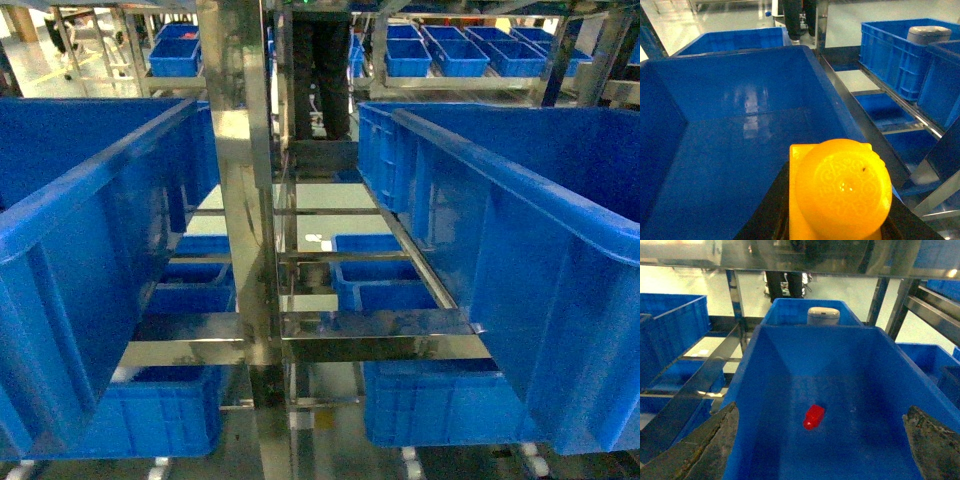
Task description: Sort and place red and yellow blocks in left bins
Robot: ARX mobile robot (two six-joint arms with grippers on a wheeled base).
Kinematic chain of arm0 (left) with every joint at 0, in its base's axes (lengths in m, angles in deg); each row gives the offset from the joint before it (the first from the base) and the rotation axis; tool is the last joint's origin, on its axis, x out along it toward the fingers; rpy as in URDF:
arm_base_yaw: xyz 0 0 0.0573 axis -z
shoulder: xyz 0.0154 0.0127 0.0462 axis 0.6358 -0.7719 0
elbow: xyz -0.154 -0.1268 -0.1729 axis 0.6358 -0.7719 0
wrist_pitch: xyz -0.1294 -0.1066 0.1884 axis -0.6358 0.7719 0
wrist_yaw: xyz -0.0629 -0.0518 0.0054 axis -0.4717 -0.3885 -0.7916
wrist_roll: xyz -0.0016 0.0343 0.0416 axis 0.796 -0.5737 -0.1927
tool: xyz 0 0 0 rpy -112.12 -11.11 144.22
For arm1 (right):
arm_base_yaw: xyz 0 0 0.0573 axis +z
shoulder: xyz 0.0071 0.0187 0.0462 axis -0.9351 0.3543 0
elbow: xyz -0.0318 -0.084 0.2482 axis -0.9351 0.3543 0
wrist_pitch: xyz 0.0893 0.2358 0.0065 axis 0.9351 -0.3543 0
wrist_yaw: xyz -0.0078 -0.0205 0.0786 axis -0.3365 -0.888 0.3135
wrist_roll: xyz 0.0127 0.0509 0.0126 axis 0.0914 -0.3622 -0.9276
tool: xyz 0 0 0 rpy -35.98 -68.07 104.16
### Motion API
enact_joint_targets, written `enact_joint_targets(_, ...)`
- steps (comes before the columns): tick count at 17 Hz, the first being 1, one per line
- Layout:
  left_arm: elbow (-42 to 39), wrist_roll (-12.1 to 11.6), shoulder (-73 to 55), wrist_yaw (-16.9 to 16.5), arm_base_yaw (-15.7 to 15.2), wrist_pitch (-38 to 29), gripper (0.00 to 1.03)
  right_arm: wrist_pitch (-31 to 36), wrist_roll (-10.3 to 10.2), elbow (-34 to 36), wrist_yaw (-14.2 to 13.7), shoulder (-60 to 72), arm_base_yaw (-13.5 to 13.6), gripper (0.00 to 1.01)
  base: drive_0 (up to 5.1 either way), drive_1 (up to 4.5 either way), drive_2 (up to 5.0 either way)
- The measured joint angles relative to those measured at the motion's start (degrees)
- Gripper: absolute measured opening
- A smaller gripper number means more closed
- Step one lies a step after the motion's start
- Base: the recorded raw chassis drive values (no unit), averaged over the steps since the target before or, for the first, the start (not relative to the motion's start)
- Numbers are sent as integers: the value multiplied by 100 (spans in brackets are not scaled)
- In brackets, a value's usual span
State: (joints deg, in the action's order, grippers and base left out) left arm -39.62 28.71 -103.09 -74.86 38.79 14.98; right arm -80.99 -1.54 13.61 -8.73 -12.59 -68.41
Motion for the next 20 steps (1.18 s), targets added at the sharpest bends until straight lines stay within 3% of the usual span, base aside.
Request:
enact_joint_targets(4, 0, 0, 0, 0, 0, 0, 27, -352, 295, -17, 120, -68, 140, 98, 0, 0, 0)
enact_joint_targets(9, 0, -7, -35, -24, -76, -70, 27, -352, 310, -17, 120, -68, 140, 98, 0, 0, 0)
enact_joint_targets(11, 205, -61, -452, -81, -310, -293, 27, -352, 310, -17, 122, -68, 140, 98, 0, 0, 0)
enact_joint_targets(14, 841, -476, -1777, -146, -750, -643, 27, -352, 310, -17, 122, -70, 140, 98, 0, 0, 0)
enact_joint_targets(17, 1683, -1014, -3471, -125, -970, -684, 27, -352, 310, -17, 120, -70, 140, 98, 0, 0, 0)
enact_joint_targets(20, 3235, -1126, -5095, 52, -1038, -179, 27, -352, 310, -17, 122, -70, 140, 98, 0, 0, 0)
